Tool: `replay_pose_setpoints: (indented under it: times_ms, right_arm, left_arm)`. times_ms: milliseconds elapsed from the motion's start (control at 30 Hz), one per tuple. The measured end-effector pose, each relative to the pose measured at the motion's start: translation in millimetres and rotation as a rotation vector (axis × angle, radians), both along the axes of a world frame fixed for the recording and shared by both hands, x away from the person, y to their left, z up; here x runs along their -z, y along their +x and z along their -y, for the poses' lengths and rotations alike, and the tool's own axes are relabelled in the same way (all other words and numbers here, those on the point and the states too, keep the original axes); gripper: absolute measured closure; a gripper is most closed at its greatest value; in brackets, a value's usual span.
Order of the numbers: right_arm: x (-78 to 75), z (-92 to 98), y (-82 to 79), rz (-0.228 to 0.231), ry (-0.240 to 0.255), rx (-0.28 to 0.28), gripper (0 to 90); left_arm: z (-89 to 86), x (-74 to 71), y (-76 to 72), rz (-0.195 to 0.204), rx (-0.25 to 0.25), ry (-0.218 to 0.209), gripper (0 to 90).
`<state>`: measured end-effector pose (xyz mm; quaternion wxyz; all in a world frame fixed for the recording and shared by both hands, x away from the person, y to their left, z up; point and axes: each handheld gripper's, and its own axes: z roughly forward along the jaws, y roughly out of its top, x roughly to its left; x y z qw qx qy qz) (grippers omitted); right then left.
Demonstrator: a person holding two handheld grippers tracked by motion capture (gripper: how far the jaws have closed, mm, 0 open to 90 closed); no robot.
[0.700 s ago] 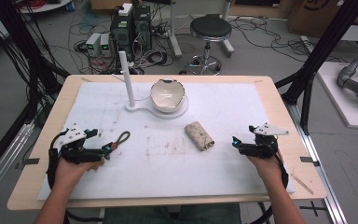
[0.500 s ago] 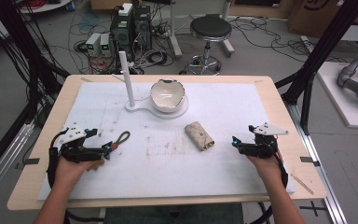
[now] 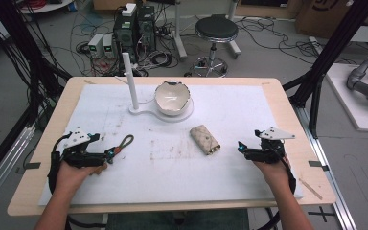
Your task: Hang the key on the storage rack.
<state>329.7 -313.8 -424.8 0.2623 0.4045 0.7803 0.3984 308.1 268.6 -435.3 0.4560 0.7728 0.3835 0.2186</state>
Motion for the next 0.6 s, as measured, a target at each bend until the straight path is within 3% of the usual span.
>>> replay_pose_setpoints:
  times_ms: [233,600]
  right_arm:
    - [1.6,-3.4,0.5,-0.011,-0.016,-0.013,18.4]
    - [4.2,-7.5,1.2,-0.024,-0.032,-0.03,18.5]
  left_arm:
    - [2.7,5.5,5.8,-0.038,0.001,0.045,18.6]
    - [13.2,14.0,15.1,-0.108,0.049,0.123,34.5]
